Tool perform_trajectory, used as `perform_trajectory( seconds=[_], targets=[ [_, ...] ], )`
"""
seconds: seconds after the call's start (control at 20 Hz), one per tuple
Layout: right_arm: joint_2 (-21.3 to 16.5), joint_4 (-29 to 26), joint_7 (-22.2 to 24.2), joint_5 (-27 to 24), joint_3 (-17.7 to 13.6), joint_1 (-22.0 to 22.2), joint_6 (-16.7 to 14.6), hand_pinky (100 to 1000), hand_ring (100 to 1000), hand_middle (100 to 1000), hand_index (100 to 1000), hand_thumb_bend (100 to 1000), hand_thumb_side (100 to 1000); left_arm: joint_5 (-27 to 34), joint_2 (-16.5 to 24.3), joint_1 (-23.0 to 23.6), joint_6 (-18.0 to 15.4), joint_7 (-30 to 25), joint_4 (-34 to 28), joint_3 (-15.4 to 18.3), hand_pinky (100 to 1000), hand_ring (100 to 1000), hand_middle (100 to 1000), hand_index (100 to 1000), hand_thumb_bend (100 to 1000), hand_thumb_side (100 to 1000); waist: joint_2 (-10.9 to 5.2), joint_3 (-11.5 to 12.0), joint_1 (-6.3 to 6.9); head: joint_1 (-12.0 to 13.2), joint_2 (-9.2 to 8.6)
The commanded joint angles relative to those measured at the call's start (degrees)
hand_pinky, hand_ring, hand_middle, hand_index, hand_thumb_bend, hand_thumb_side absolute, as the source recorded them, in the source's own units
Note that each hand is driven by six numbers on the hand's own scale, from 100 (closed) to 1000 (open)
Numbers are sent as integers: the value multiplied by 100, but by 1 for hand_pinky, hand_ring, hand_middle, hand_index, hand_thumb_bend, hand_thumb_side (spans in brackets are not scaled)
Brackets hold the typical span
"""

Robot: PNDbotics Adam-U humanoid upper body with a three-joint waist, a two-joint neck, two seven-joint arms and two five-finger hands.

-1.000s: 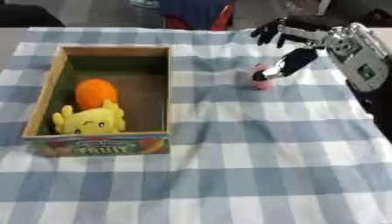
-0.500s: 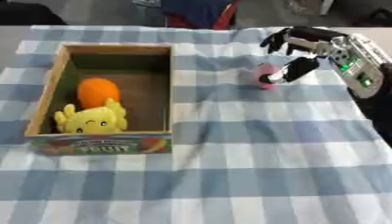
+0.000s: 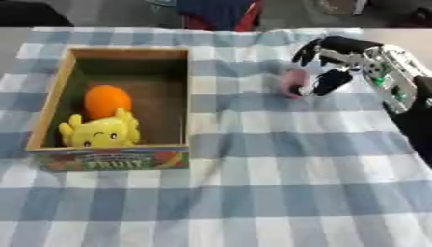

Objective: Pick up objects on the table and place them in the box.

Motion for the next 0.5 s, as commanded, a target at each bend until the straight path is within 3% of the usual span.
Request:
perform_trajectory(
  seconds=[0.05, 0.5],
  targets=[
    [-76, 47, -22, 111, -35, -76, -46, 631, 793, 655, 821, 386, 499, -9, 86, -73, -5, -3, -112, 48, 266, 622, 580, 788, 122, 781, -100, 20, 5, -10, -74],
    [-31, 12, -263, 82, -33, -99, -85, 598, 751, 532, 676, 278, 469, 3, 82, -87, 4, -15, -112, 45, 266, 623, 580, 788, 120, 780, -104, 20, -12, 9, -61]
  ],
)
